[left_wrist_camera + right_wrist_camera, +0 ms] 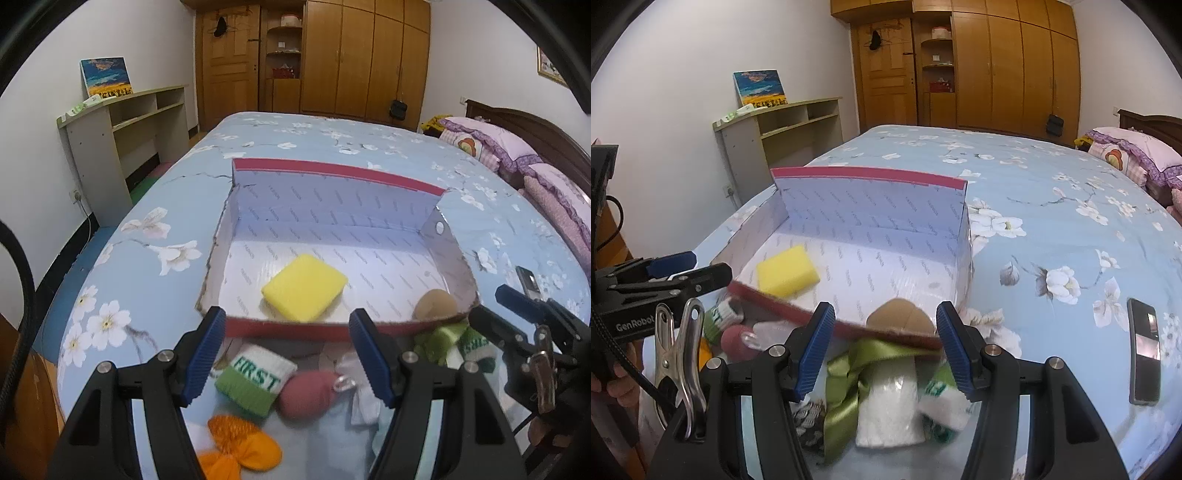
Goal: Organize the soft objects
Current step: 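Open left gripper dropping the yellow sponge in the box while right gripper releases the tan sponge there, then move left gripper to the orange bow while right gripper moves to the light-blue cloth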
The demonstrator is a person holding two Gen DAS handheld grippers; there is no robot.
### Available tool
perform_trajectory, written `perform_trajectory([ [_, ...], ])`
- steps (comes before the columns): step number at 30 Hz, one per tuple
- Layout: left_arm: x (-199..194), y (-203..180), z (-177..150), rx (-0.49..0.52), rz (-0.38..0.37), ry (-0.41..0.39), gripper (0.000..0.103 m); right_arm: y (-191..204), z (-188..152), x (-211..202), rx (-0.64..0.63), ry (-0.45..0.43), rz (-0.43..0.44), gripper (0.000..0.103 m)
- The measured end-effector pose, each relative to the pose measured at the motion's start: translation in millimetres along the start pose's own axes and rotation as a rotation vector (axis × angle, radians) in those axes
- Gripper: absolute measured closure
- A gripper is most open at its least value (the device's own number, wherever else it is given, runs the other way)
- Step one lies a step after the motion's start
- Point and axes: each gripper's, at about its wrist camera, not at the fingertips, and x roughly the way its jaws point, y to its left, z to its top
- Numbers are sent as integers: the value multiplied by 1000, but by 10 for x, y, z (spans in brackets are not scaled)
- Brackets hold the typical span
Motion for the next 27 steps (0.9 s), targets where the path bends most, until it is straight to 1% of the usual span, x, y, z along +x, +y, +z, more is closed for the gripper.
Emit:
perform_trajectory([
  [8, -176, 106, -231, -22, 6, 12, 30, 23, -192, -138, 8, 14, 3, 44],
  [17, -193, 258, -569, -44, 25, 69, 30, 26, -412, -176, 17, 48, 7, 44],
  [27, -207, 425, -918, -51, 49, 131, 30, 117, -562, -255, 22, 72, 34, 44],
])
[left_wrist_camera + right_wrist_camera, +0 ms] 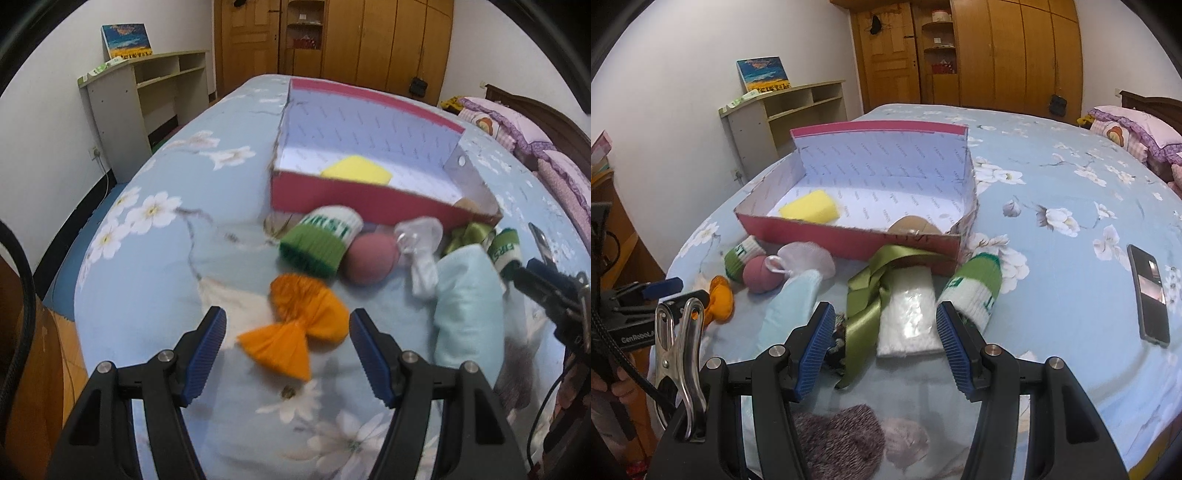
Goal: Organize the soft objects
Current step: 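Move left gripper to the orange bow while right gripper moves to the light-blue cloth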
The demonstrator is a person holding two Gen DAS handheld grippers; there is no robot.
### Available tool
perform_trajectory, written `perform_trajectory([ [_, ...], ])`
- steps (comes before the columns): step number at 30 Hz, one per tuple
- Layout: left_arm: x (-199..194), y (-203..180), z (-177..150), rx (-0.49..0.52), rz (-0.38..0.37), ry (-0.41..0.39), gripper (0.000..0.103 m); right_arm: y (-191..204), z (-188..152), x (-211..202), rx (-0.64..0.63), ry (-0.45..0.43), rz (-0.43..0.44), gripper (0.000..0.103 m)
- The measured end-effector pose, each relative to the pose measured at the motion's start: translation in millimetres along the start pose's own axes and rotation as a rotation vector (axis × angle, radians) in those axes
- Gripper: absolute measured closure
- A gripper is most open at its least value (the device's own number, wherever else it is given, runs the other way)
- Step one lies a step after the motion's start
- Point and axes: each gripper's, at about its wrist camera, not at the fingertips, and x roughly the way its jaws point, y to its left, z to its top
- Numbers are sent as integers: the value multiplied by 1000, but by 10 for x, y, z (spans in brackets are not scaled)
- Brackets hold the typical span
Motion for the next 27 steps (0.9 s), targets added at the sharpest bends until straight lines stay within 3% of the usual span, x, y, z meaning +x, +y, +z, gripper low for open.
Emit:
perform_trajectory([
  [27, 261, -22, -77, 13, -43, 12, 30, 568, -241, 87, -88, 90, 150, 47],
])
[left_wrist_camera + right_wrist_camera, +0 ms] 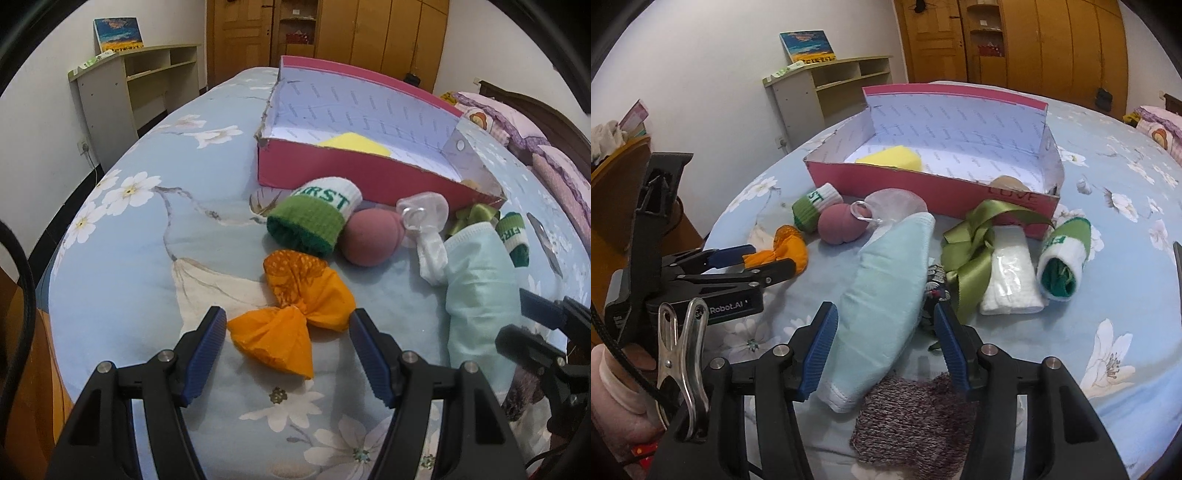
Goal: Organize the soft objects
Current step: 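Move left gripper to the orange bow while right gripper moves to the light-blue cloth, then close left gripper on the orange bow while right gripper pinches the light-blue cloth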
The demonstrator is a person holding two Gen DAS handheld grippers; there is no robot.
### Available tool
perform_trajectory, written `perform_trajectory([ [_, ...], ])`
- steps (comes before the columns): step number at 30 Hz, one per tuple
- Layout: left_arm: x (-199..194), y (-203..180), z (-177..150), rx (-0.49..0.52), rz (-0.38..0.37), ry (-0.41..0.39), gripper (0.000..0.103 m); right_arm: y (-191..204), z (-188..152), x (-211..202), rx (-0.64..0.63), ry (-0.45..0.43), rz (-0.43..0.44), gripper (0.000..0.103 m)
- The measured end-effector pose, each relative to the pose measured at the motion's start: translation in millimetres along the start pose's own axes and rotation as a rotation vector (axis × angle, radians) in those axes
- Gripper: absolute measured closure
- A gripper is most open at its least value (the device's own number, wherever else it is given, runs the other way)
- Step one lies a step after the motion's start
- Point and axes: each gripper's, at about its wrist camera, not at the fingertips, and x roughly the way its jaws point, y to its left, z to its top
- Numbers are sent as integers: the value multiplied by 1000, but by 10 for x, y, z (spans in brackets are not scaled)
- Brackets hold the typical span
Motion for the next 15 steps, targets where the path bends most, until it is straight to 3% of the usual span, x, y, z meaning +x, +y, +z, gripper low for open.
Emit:
perform_trajectory([
  [8, 36, 23, -15, -20, -11, 6, 31, 87, -1, -29, -11, -6, 7, 62],
  [15, 41, 31, -43, -22, -35, -6, 48, 190, -5, -12, -56, 2, 17, 66],
])
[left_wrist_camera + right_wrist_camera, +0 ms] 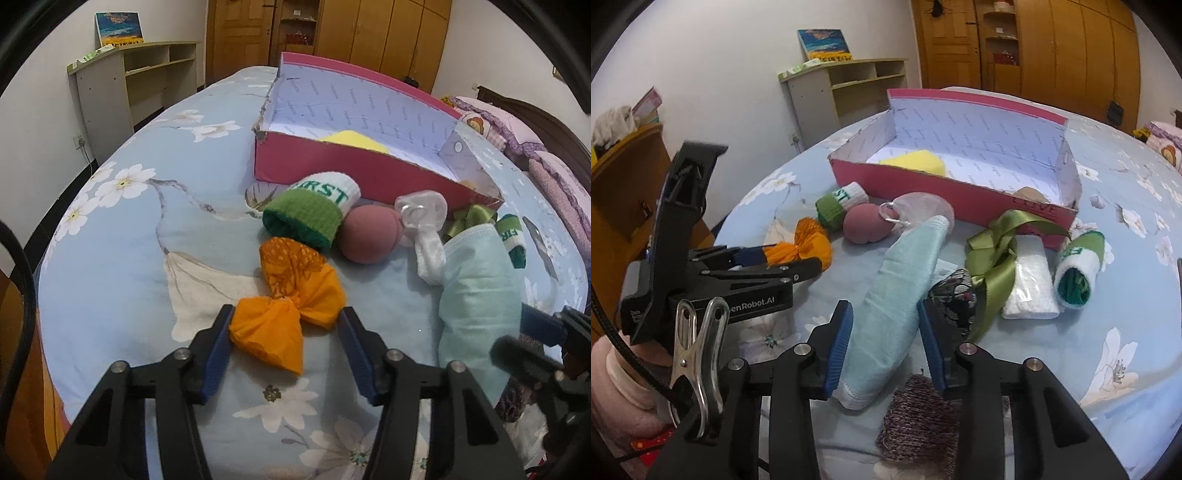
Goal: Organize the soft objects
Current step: 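Close left gripper on the orange bow while right gripper pinches the light-blue cloth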
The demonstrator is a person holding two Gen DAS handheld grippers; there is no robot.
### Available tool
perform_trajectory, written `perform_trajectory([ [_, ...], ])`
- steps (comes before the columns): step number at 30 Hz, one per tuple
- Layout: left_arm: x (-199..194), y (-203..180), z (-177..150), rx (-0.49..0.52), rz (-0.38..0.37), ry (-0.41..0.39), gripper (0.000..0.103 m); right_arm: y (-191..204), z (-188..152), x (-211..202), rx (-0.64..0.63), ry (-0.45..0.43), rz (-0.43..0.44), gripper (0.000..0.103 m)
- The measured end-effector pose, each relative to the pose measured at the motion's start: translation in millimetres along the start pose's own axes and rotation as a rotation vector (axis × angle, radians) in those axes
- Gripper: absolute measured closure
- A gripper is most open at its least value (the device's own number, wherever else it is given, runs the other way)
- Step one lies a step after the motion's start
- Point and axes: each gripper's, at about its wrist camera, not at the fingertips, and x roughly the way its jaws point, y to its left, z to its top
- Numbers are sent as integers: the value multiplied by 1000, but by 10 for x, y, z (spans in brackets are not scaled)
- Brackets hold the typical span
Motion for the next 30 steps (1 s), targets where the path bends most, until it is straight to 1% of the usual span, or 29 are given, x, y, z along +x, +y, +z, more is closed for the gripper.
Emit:
perform_trajectory([
  [1, -6, 1, -8, 0, -5, -1, 52, 11, 1, 27, -7, 6, -3, 69],
  [3, -21, 8, -17, -2, -18, -2, 56, 13, -7, 76, -10, 17, -14, 74],
  [7, -52, 31, -25, -11, -35, -4, 64, 4, -24, 120, -5, 33, -22, 76],
  [10, -80, 28, -35, -10, -39, -8, 68, 4, -32, 111, -9, 27, -28, 87],
  [13, -123, 27, -46, -11, -41, -14, 71, -16, -34, 79, 5, 13, -21, 93],
  [18, -222, 39, -34, -18, -43, -32, 72, -38, -21, -8, 30, -15, 8, 95],
  [23, -348, 49, -31, -19, -36, -56, 73, 12, 7, -123, 18, -52, 27, 95],
  [30, -523, -13, -24, -2, -39, -93, 74, 59, 29, -218, 5, -80, 37, 95],
])
